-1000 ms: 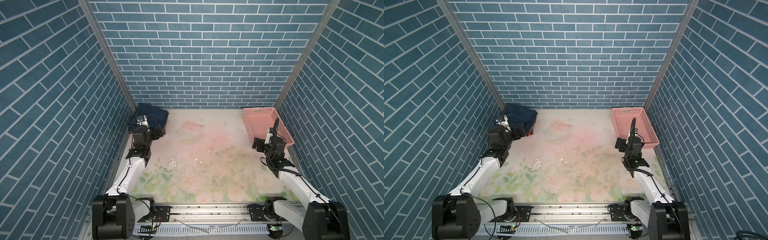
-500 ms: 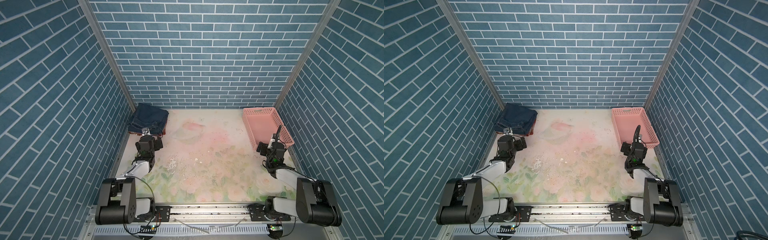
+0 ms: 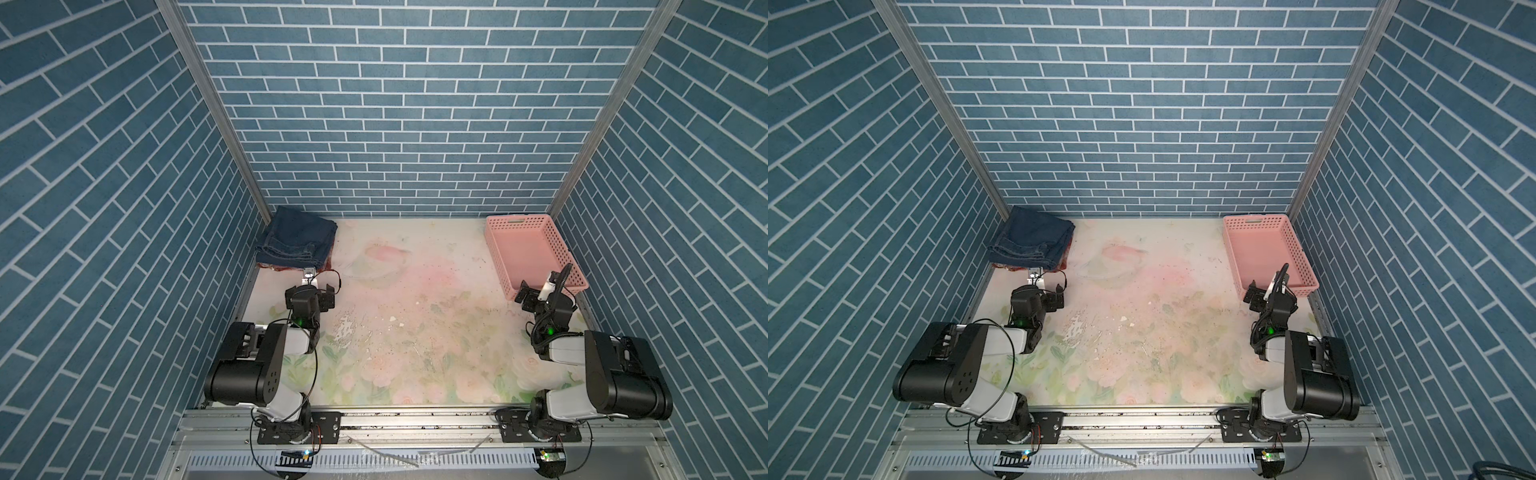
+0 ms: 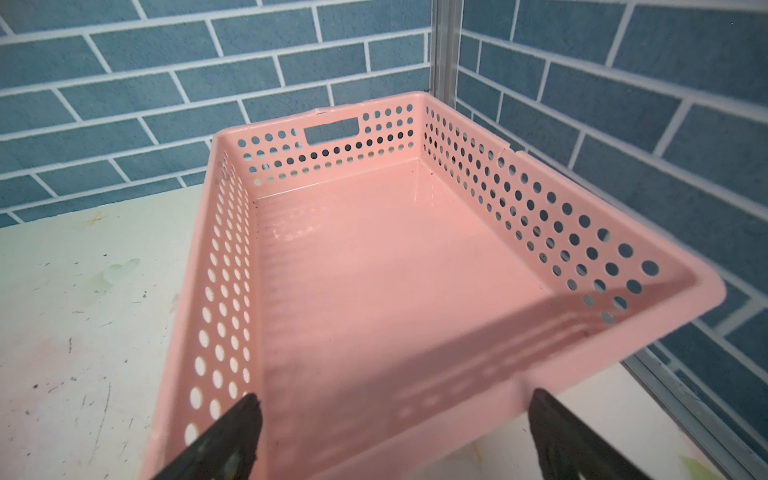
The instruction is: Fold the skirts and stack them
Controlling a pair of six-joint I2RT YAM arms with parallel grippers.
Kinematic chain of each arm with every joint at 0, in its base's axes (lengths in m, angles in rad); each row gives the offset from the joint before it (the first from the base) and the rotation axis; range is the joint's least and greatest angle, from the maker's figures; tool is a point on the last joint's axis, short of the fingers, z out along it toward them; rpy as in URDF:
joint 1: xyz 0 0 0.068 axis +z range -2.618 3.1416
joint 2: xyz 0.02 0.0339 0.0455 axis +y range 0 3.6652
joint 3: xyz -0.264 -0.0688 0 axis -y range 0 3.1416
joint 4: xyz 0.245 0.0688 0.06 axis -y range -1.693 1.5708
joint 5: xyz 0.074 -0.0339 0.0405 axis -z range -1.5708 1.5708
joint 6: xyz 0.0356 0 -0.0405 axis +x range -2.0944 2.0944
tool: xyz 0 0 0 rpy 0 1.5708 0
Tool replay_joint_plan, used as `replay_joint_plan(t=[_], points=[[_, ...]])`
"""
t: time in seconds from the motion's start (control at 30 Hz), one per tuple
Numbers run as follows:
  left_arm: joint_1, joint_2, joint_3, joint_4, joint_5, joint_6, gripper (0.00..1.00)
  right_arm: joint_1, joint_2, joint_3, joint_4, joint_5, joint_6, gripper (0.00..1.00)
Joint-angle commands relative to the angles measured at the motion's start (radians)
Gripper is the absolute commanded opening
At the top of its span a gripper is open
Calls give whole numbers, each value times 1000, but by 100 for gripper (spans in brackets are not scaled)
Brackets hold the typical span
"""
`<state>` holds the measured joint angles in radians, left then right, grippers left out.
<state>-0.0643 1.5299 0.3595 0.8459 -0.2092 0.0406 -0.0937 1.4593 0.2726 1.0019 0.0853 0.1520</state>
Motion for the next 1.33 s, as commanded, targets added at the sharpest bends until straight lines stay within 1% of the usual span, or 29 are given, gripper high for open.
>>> replay_joint_plan(t=[0.0,0.03,0.07,0.1,0.13,0.17,0.2,0.23,0.87,1.3], points=[[-5,7,-6,94,-17,25,100,-3,95,5,105,-54,-26,99],[-5,1,13,47,-27,13,100,-3,66,17,40,-50,-28,99],[-4,4,17,49,-26,14,100,-3,68,27,8,-42,-30,99],[-2,6,15,53,-26,16,100,-3,88,30,51,-68,-41,99],[-2,3,16,43,-25,13,100,0,68,51,-22,-70,-47,99],[-2,5,16,52,-25,15,100,4,84,76,-50,-73,-53,99],[-2,4,15,49,-25,14,100,17,83,113,-119,-66,-67,99],[-2,4,15,49,-25,13,100,33,87,118,-128,-47,-79,99],[-2,2,11,58,-24,18,100,35,82,120,-135,-81,-94,99],[-2,2,11,58,-25,18,100,37,83,126,-145,-83,-97,99]])
